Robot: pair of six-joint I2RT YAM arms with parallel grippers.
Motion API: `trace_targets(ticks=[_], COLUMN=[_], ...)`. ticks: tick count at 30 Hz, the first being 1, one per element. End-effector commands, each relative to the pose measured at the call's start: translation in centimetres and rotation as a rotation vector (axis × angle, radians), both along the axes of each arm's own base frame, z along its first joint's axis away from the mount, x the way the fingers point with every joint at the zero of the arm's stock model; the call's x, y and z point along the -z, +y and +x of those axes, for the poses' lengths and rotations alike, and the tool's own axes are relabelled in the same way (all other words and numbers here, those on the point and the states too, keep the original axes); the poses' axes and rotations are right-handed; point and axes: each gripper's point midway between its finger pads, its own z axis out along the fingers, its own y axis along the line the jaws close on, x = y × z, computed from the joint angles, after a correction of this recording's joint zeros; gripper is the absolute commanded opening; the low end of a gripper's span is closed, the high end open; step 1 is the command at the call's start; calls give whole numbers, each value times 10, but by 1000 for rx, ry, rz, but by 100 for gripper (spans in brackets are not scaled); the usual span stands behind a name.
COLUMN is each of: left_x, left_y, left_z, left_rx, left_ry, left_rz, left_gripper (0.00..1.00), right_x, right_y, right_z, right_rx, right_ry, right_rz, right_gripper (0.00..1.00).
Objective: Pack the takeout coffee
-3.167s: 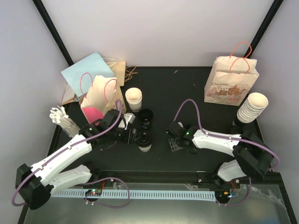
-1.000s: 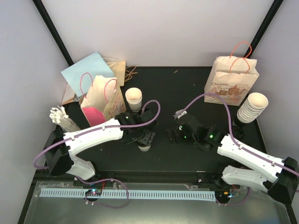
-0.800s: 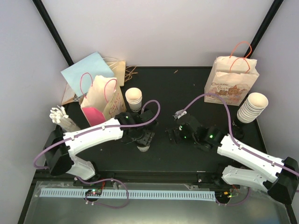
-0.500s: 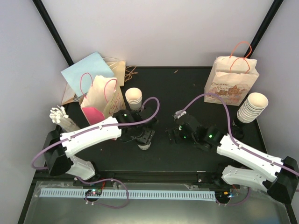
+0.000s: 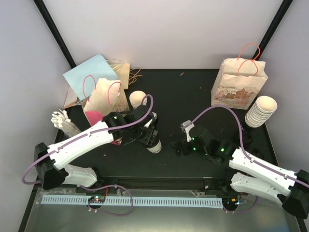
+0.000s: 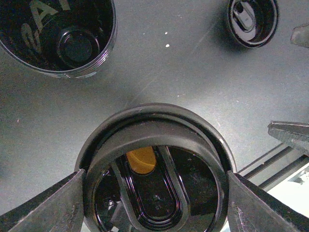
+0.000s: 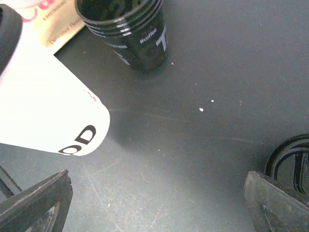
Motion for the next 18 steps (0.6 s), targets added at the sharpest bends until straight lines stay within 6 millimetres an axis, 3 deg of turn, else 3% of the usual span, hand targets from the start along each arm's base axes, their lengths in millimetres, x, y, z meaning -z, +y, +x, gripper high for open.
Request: trace_targets(ticks=[1, 4, 12, 18], left_x=[-14, -30, -48, -64], left_y=[-11, -10, -5, -2], left_z=[-3, -6, -7, -10], left_rx=[54, 76, 96, 107], left_ry=[7, -6, -16, -38], left_rz=[-91, -148, -167, -187], left_gripper=[73, 73, 72, 72], right_x=[-25, -27, -30, -42], right_y=[12, 17, 31, 19], right_z=[2, -6, -37, -23], right_rx=[-57, -133, -406, -308], right_ry=[-119, -172, -356, -417], right_rz=[117, 165, 271, 258], right_gripper=[100, 100, 100, 100])
